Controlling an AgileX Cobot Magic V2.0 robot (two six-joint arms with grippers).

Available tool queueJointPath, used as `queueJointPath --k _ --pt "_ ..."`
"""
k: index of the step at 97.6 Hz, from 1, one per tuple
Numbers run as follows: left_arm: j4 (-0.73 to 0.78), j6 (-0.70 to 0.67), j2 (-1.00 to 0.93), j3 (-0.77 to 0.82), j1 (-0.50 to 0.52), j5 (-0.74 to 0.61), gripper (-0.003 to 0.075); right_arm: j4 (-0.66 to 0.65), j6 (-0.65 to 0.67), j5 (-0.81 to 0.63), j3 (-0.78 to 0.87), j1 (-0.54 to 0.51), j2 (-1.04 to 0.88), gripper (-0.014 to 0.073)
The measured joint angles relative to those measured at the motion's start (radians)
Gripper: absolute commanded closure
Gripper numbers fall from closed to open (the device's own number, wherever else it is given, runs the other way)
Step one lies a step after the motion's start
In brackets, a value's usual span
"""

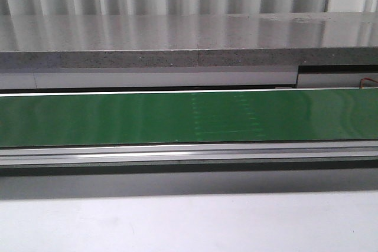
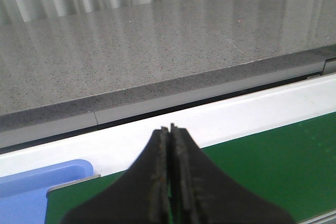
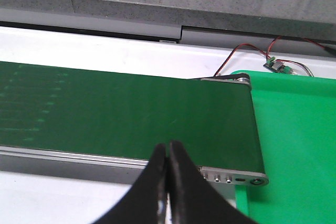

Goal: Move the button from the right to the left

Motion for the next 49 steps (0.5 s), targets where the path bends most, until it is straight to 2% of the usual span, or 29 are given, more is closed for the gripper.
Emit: queueJointPath --k 49 --pt "-0.002 0.000 -0.001 0.005 -0.029 -0.038 0.0740 0.000 0.000 0.000 0.000 0.000 0.000 0.0661"
